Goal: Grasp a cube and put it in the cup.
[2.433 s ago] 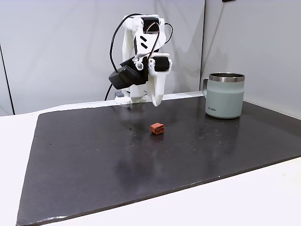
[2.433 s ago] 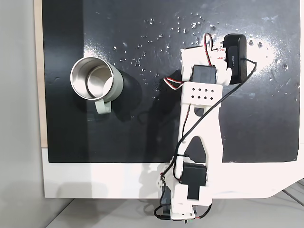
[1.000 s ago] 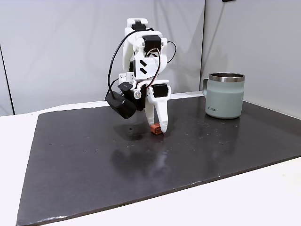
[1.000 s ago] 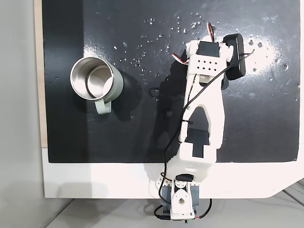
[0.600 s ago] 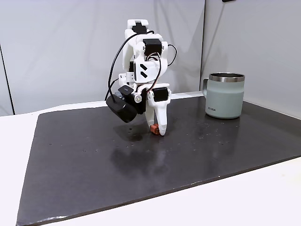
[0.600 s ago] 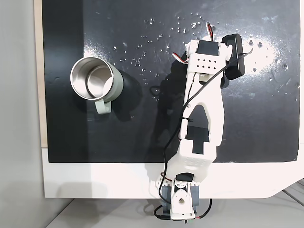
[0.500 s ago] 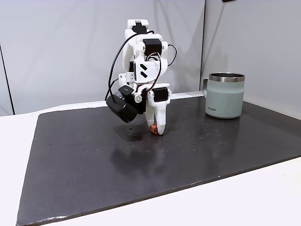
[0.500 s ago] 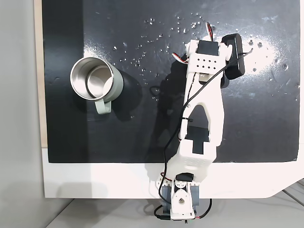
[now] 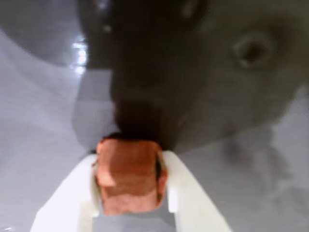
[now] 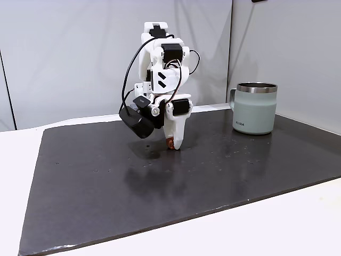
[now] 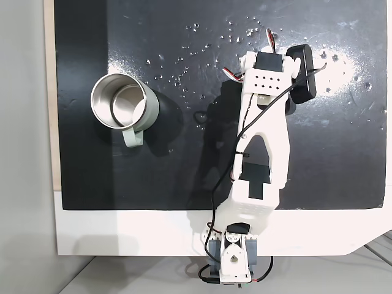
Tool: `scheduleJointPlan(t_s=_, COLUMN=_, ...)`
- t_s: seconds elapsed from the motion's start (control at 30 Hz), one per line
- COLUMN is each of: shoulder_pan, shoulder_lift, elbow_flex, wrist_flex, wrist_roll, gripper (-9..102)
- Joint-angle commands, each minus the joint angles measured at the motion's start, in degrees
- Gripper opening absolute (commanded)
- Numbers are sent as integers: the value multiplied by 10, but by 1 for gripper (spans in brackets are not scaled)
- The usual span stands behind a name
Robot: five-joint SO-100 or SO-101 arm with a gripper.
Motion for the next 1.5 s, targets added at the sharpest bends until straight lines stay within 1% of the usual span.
scheduleJointPlan(t_s=0.0, shoulder_pan=0, shoulder_lift=76, elbow_flex=-29, wrist_flex=14, wrist_roll=11, gripper=7)
scheduleJointPlan(t_s=0.37, shoulder_pan=-16, shoulder_lift=259, elbow_flex=-30, wrist_flex=86, wrist_roll=45, gripper=7)
scheduleJointPlan(t_s=0.53, shoulder_pan=-24, shoulder_lift=342, elbow_flex=-33, wrist_flex=102, wrist_roll=50, gripper=7)
scheduleJointPlan(t_s=0.8, shoulder_pan=-54, shoulder_lift=352, elbow_flex=-75, wrist_flex=130, wrist_roll=54, gripper=7)
scheduleJointPlan(t_s=0.97, shoulder_pan=-125, shoulder_lift=340, elbow_flex=-105, wrist_flex=141, wrist_roll=71, gripper=7)
scheduleJointPlan(t_s=1.2, shoulder_pan=-257, shoulder_lift=250, elbow_flex=-239, wrist_flex=189, wrist_roll=126, gripper=7)
scheduleJointPlan(t_s=1.37, shoulder_pan=-350, shoulder_lift=176, elbow_flex=-326, wrist_flex=221, wrist_roll=134, gripper=7)
scheduleJointPlan(t_s=1.47, shoulder_pan=-391, shoulder_lift=146, elbow_flex=-345, wrist_flex=229, wrist_roll=128, gripper=7)
